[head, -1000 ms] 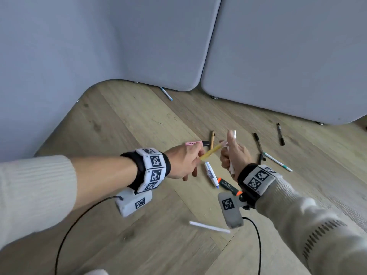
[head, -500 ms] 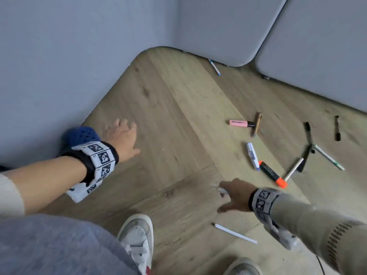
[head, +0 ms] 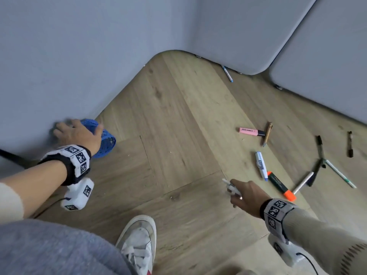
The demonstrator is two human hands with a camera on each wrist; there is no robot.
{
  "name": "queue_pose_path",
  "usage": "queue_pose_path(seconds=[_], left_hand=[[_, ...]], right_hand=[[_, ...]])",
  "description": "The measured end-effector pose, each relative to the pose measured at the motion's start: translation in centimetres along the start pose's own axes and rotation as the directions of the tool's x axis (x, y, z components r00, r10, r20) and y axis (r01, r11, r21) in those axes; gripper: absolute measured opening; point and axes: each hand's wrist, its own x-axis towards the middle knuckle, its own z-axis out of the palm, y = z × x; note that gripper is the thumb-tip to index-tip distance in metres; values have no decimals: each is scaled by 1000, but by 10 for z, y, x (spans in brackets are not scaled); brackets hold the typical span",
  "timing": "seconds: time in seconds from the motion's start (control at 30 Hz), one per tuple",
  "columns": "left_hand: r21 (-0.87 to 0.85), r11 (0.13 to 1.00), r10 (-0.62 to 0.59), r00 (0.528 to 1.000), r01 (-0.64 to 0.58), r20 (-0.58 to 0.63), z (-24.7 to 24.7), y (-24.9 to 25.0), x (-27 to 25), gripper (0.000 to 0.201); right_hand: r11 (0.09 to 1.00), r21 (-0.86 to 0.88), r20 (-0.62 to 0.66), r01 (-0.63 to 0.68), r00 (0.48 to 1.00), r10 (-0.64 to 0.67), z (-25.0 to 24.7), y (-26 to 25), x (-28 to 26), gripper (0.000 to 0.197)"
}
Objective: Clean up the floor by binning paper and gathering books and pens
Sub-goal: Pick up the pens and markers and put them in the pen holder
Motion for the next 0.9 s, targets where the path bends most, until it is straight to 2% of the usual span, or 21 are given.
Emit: queue_pose_path(seconds=[0.03,0.07,0.13,0.2,0.27,0.37,0.4,0.47,0.5,0.53,0.6,0.63,0.67,0.77,0.83,0.9], left_hand=[[-92,988,-118,992,121,32,0,0,5,74],[-166,966,-185,979,197,84,1,0,9,70],[-300,919,-205,961,254,186,2,3,10,66],[-392,869,-205,942,301,267,9,10,12,80],[-409,856,-158,913,317,376,9,21,6,99],[-424,853,22,792,303,610,7,49,-22,76],[-461,834,80,759,305,647,8,59,-31,78],[-541,770,181,696,339,695,13,82,-46,97],[-567,748,231,666,344,709,16,94,-51,97],[-580,723,262,627,376,733,13,104,-58,81],[-578,668,298,544,467,784,11,130,-69,37],[-566,652,311,503,505,807,8,142,-74,26],[-551,636,337,448,540,828,5,156,-81,25],[-521,597,387,350,610,853,7,187,-91,31],[-514,565,406,325,646,854,10,204,-94,29],[-518,543,422,319,660,849,14,216,-97,29]], right_hand=[[998,70,-48,2,999,1,-5,-2,3,9],[994,111,-80,-7,997,16,-9,-6,5,10],[989,128,-106,-69,991,82,-11,-15,8,11],[980,142,-127,-139,979,157,-7,-21,9,19],[971,178,-128,-158,975,182,-4,-28,8,19],[970,207,-126,-128,980,157,-10,-42,6,17],[971,212,-140,-114,979,146,-16,-47,7,17],[968,237,-187,-79,974,125,-32,-56,10,21],[966,252,-217,-62,969,119,-40,-60,12,22],[967,251,-248,-36,964,100,-48,-65,14,21],[976,216,-318,7,946,63,-62,-77,16,16],[982,186,-348,30,937,37,-65,-81,18,18],[989,142,-379,47,925,11,-71,-83,18,20],[992,103,-467,71,884,-15,-86,-82,17,22],[992,119,-544,41,839,30,-99,-74,12,17],[997,78,-606,2,794,46,-112,-68,4,7]])
